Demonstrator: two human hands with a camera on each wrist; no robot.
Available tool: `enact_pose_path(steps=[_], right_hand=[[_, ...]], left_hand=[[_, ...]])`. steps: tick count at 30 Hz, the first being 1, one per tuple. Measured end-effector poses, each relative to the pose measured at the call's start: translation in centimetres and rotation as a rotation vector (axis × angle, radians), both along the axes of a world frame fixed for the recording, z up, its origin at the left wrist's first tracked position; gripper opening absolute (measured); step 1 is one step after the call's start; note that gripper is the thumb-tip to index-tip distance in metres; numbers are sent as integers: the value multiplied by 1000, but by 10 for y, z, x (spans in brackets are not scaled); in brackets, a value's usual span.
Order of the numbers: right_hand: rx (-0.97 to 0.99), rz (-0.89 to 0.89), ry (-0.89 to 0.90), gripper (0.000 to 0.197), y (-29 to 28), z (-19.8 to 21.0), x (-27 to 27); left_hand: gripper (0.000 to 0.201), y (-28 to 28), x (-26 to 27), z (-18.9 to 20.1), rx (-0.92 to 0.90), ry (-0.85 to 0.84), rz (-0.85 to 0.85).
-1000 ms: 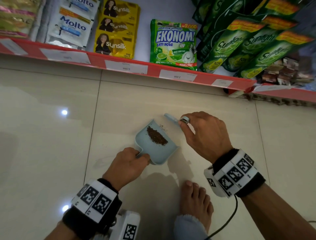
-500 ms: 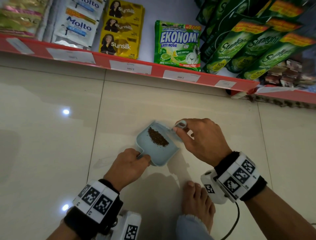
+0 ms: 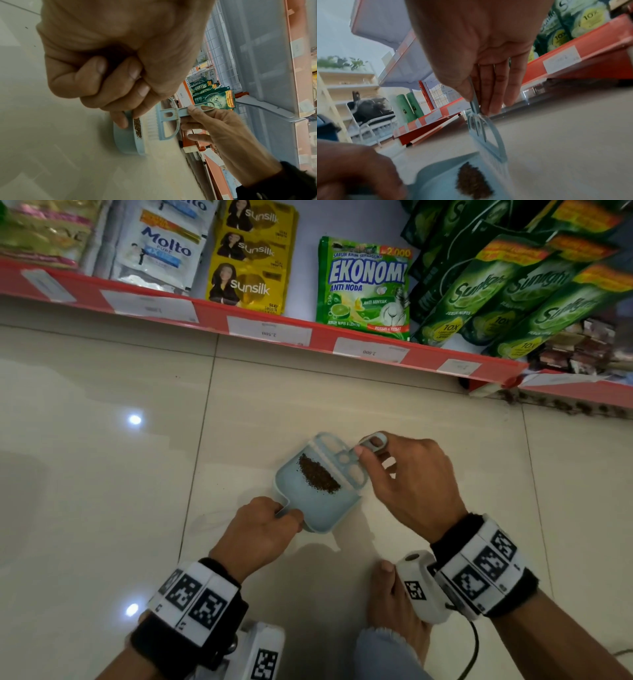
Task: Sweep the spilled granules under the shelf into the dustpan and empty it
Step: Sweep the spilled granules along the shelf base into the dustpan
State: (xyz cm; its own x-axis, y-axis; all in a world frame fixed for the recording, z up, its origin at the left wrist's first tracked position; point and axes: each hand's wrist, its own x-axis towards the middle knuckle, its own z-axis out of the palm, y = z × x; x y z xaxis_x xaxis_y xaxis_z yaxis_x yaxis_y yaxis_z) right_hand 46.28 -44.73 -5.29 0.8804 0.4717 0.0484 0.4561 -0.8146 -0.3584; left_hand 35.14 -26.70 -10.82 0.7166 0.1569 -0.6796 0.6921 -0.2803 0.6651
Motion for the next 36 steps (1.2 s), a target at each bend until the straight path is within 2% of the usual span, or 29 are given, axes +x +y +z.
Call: enact_pose_path(steps=[3,6,10,12,14,16,19,22,25,29,32,36], right_hand=[[-150,-55,-84,22,-5,0,12],[-260,-35,-52,27,-7,-7,13],[-90,81,129,25,2,-11,-7],[39,52,184,23,5,-8,-10],[95,-1,145,23,4,-3,-3],[79,-36,72,23,-1,1,8],[-92,-57,-52,23,-8,2,21],[-226,-5,-50,27,-5,-7,16],[-168,118,99,28,4,-14,-7],[78,81,195,23,6,-8,-12],[145,4,120,24,-3,0,9],[9,-65,-51,19,-18,2,32]], left_hand=[[42,1,-1,-2,-9,-5,-4],[42,2,-1,-2,-12,3,-4],[44,2,-1,-1,-10,15,-1],[44,2,-1,-2,-11,21,3],[44,3,-2,-2,-9,23,4],[44,4,-2,-2,-14,25,6],[43,4,-3,-3,-20,26,11],[44,5,-4,-2,-24,27,5],[44,6,-4,-2,-15,36,-2],[44,7,-6,-3,-22,38,-1],[44,9,-7,-5,-26,35,-3],[40,10,-7,-7,-28,36,1]])
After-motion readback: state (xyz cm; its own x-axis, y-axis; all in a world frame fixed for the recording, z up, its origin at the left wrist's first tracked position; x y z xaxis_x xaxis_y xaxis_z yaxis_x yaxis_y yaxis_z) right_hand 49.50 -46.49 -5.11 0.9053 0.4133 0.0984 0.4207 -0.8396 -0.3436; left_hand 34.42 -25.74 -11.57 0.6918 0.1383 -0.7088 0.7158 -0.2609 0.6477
